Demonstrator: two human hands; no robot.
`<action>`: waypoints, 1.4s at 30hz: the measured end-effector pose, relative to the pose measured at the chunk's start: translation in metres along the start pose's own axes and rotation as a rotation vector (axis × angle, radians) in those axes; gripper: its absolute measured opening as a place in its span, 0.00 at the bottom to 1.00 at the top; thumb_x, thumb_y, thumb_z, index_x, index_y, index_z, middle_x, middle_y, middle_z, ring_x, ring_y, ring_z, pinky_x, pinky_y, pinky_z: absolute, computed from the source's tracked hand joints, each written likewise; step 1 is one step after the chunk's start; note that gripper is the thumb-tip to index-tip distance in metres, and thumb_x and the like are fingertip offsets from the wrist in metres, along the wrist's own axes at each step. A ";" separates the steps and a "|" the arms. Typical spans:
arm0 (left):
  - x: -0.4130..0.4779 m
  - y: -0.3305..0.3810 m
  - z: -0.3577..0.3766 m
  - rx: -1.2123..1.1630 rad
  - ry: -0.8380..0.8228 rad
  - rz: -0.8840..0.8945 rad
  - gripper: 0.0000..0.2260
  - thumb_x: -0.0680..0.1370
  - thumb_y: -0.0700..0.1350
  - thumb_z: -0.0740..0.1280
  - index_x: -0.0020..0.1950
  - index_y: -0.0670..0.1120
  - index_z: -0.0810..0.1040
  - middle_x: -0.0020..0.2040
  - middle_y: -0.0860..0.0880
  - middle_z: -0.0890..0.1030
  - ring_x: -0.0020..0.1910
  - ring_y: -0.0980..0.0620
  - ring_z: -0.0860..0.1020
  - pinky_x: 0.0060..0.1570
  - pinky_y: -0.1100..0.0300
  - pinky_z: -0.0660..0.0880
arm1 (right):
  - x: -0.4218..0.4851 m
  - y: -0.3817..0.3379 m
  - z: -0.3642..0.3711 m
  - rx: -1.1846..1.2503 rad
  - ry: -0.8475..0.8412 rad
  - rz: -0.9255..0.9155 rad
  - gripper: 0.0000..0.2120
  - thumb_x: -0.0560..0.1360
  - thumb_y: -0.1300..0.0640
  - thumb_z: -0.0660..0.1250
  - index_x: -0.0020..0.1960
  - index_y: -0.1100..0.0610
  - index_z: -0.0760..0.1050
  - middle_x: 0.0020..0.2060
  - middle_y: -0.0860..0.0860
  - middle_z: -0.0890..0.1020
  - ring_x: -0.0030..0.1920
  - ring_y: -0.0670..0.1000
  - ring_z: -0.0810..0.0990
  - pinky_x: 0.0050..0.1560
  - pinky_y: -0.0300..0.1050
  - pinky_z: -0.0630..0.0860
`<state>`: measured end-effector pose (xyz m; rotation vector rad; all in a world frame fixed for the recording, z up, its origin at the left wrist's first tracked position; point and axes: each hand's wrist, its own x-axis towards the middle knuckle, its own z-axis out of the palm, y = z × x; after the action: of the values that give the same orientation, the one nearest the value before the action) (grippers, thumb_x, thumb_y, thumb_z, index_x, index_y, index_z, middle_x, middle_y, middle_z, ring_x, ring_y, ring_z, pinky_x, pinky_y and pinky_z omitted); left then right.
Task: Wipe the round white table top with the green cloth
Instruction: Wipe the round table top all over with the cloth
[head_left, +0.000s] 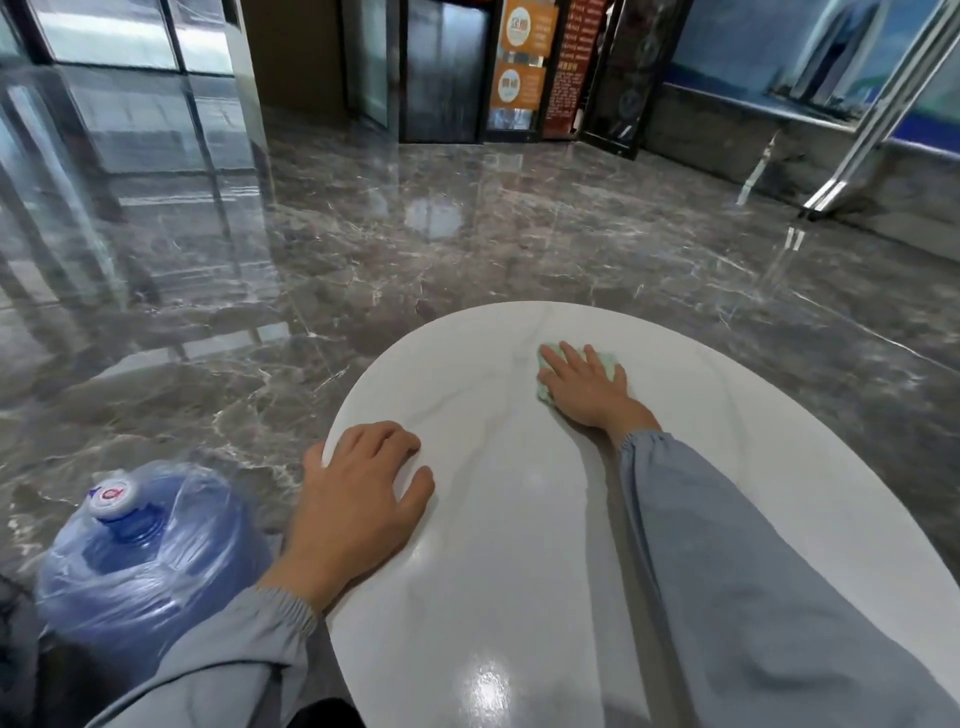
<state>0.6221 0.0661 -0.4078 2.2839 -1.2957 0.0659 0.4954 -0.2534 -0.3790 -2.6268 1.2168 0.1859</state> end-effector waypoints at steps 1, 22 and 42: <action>-0.001 0.002 -0.001 -0.008 0.001 0.004 0.17 0.79 0.63 0.54 0.62 0.60 0.75 0.64 0.63 0.73 0.68 0.58 0.68 0.66 0.45 0.62 | 0.007 -0.018 -0.001 -0.005 -0.004 -0.036 0.27 0.85 0.40 0.43 0.83 0.36 0.44 0.84 0.42 0.43 0.83 0.53 0.38 0.77 0.69 0.36; -0.002 0.006 -0.006 -0.010 -0.043 -0.006 0.21 0.76 0.64 0.52 0.61 0.59 0.76 0.64 0.61 0.74 0.69 0.54 0.70 0.63 0.44 0.69 | -0.068 -0.014 0.019 0.025 0.022 -0.145 0.27 0.84 0.37 0.43 0.83 0.36 0.46 0.84 0.41 0.46 0.83 0.50 0.41 0.79 0.64 0.38; 0.001 0.007 -0.005 0.056 -0.058 0.007 0.20 0.77 0.65 0.54 0.63 0.58 0.74 0.66 0.59 0.73 0.68 0.53 0.68 0.64 0.42 0.68 | -0.007 0.088 -0.016 0.085 0.059 0.251 0.26 0.85 0.40 0.44 0.83 0.37 0.47 0.84 0.42 0.44 0.83 0.55 0.39 0.78 0.68 0.37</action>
<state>0.6180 0.0650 -0.4006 2.3442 -1.3473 0.0390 0.4235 -0.3077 -0.3768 -2.4181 1.5375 0.0984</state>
